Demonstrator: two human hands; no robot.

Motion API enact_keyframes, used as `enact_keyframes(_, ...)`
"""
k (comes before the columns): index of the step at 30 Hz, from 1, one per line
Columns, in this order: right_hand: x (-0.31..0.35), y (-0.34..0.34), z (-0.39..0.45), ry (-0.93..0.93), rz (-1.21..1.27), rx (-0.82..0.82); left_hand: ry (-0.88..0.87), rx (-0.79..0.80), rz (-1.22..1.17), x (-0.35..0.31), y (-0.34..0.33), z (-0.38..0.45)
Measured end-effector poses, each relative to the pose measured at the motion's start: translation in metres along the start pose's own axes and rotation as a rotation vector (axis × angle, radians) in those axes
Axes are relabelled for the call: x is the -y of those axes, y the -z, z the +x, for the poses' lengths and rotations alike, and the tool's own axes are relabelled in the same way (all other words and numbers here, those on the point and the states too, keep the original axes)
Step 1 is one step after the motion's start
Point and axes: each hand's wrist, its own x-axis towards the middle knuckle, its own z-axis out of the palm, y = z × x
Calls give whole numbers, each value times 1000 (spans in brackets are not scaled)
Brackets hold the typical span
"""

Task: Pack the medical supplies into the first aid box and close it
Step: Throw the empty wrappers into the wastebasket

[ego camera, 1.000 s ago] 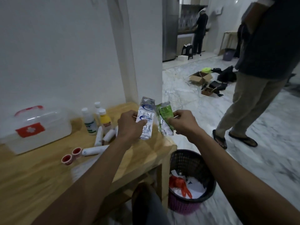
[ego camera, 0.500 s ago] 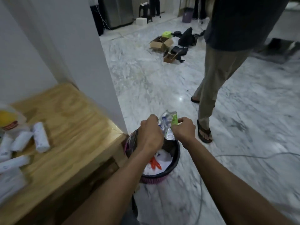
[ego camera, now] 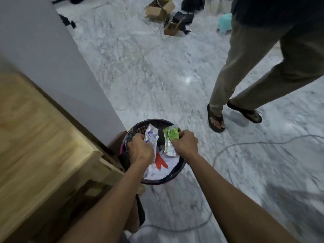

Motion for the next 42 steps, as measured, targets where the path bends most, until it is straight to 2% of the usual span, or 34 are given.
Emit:
enact_keyframes(3,-1,-8,8,-3,-50,30,-72,43,26,3,-3,10)
enact_keyframes(6,-3,-13,14,1,-68,12,-121,23,44,6,-6,18)
enact_keyframes(11,-4,-18,15,-50,-73,16,-104,6,45,9,-9,21)
enact_keyframes(23,20,5,-13,7,-27,9,-204,-1,17,-1,24,-11)
enact_keyframes(32,117,65,-84,271,116,-21,-378,-80,-163,-47,110,-74)
enact_keyframes(36,167,76,-136,426,213,-11,-490,-216,-235,-54,169,-108)
enact_keyframes(42,221,52,-219,622,261,124,-558,-445,-253,-16,261,-147)
